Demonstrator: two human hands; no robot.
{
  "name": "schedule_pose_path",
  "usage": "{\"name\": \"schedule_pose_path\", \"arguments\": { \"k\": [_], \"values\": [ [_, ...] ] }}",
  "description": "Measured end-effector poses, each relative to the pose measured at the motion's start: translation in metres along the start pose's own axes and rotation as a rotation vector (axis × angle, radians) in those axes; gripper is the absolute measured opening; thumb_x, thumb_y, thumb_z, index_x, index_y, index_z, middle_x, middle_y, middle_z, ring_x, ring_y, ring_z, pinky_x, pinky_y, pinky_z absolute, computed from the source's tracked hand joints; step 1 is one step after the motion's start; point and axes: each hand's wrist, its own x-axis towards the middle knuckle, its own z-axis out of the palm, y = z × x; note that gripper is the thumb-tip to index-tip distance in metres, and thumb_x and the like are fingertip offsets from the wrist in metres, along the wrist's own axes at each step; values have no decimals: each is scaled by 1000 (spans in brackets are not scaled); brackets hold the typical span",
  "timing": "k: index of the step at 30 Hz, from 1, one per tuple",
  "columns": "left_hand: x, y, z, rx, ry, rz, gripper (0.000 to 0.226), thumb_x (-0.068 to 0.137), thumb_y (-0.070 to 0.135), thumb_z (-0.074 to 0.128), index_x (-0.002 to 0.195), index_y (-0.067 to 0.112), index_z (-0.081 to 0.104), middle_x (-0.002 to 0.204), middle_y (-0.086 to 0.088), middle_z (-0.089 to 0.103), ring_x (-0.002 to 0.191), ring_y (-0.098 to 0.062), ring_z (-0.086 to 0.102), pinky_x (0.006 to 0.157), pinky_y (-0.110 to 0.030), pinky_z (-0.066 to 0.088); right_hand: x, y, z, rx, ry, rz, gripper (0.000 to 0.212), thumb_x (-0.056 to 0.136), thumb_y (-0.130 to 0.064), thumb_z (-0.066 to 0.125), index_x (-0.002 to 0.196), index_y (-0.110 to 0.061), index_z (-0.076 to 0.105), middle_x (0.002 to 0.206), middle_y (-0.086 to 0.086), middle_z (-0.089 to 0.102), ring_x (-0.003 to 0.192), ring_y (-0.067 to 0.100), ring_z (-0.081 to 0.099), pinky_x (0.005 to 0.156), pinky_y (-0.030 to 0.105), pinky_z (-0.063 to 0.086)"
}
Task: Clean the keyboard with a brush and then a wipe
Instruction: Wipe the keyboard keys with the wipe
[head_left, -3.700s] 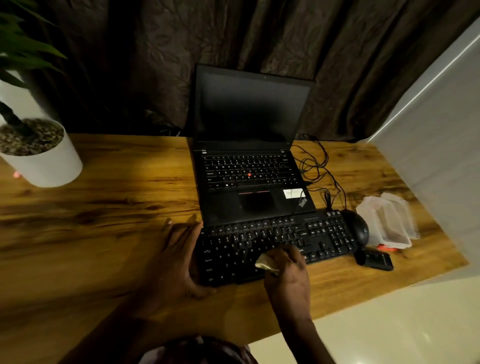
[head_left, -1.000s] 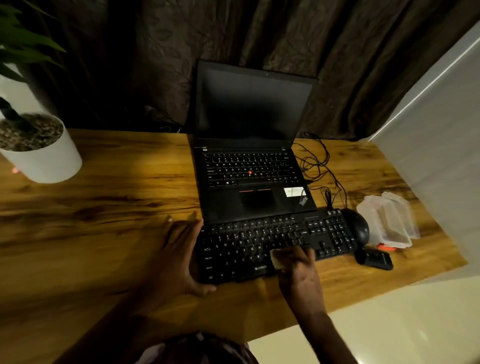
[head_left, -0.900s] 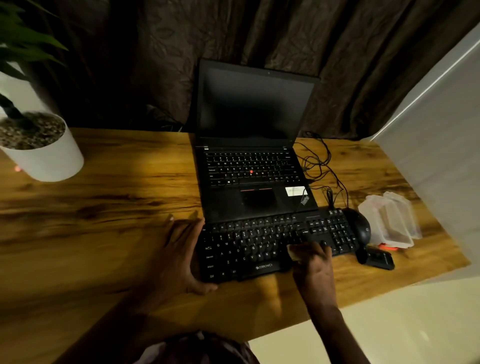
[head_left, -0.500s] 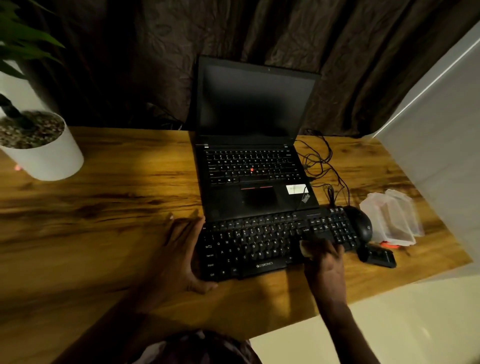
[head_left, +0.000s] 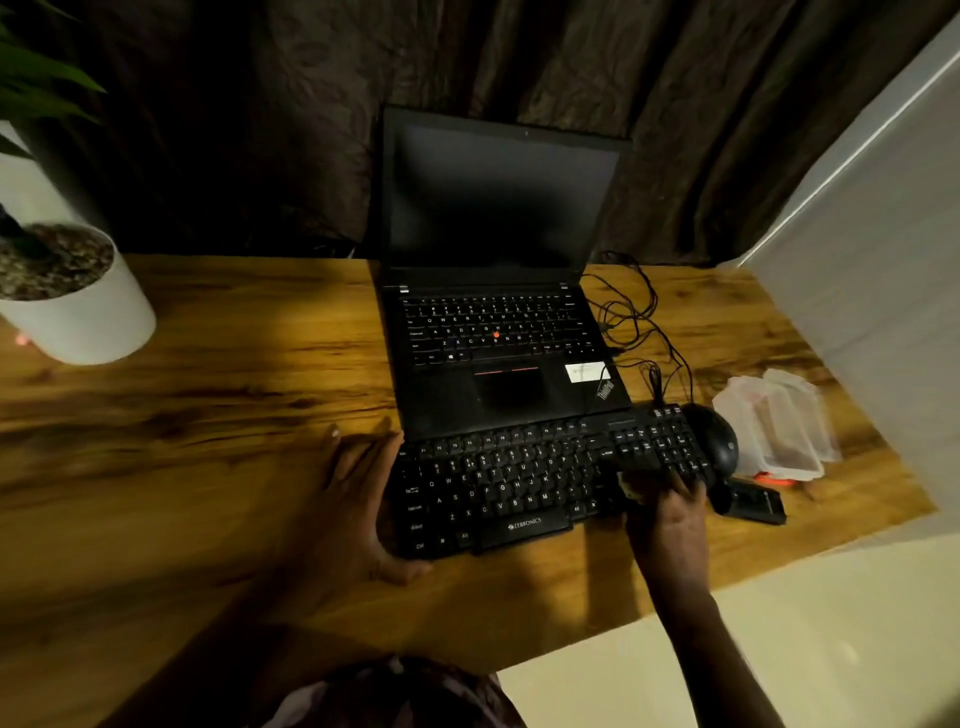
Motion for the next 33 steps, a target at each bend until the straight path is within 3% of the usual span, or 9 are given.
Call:
{"name": "schedule_pose_path", "arguments": {
  "k": [3, 7, 12, 18, 20, 23, 26, 29, 33],
  "values": [
    [0, -1, -1, -10, 3, 9, 148, 44, 90, 67, 157, 10, 16, 154, -7, 35, 146, -28, 23, 121, -33, -15, -6, 0, 9, 12, -14, 3, 42, 74, -4, 72, 113, -20, 69, 116, 4, 67, 102, 35, 58, 82, 21, 22],
    [1, -2, 0, 31, 17, 28, 146, 44, 89, 69, 156, 7, 21, 152, -8, 38, 144, -29, 27, 122, -53, -2, -16, -5, 5, 61, 43, -45, 28, 83, -21, 55, 103, -16, 74, 112, 5, 68, 101, 37, 58, 80, 27, 34],
    [1, -1, -1, 33, -10, 15, 148, 42, 88, 70, 155, 6, 21, 153, -9, 37, 144, -28, 24, 123, -44, -8, -19, -12, -5, 32, 133, -69, 52, 77, -35, 38, 104, -9, 74, 106, 10, 71, 101, 31, 58, 85, 33, 33],
    [2, -1, -2, 45, 9, 11, 148, 41, 88, 69, 155, 7, 21, 150, -8, 39, 141, -28, 25, 121, -49, 0, -39, -18, 20, 48, -49, -71, 42, 73, -20, 81, 113, -17, 70, 120, 3, 61, 101, 31, 53, 81, 16, 27],
    [2, -2, -1, 48, 2, 12, 148, 42, 89, 68, 156, 8, 19, 150, -7, 38, 142, -29, 25, 120, -53, 2, -34, -1, 20, 13, -53, -59, 34, 78, -27, 78, 111, -23, 71, 120, -4, 63, 104, 28, 55, 83, 13, 22],
    [1, -2, 0, 41, -5, 8, 149, 42, 90, 66, 157, 11, 14, 152, -7, 37, 144, -29, 25, 119, -57, 5, -23, 14, 12, -20, -7, 27, 31, 78, -30, 75, 107, -20, 74, 113, 0, 69, 104, 27, 56, 84, 24, 23],
    [1, 0, -2, 27, 9, 11, 148, 41, 87, 67, 157, 11, 15, 152, -9, 38, 143, -28, 24, 121, -50, 1, -25, -5, 9, 10, 24, -25, 30, 76, -37, 72, 100, -18, 75, 104, -1, 72, 100, 24, 59, 85, 30, 31],
    [2, 0, -2, 39, 7, 21, 149, 40, 88, 69, 156, 7, 20, 149, -10, 41, 142, -28, 25, 121, -52, -1, -35, -25, 10, 121, -26, -7, 32, 75, -38, 77, 103, -25, 69, 108, -4, 65, 96, 25, 50, 72, 21, 33],
    [2, -1, -2, 48, 6, 28, 147, 44, 91, 65, 155, 5, 22, 152, -10, 38, 143, -27, 23, 120, -56, -1, -32, -5, 13, 113, -74, 55, 41, 76, -41, 80, 113, -27, 70, 117, -6, 64, 96, 26, 52, 77, 8, 26]
  ]
}}
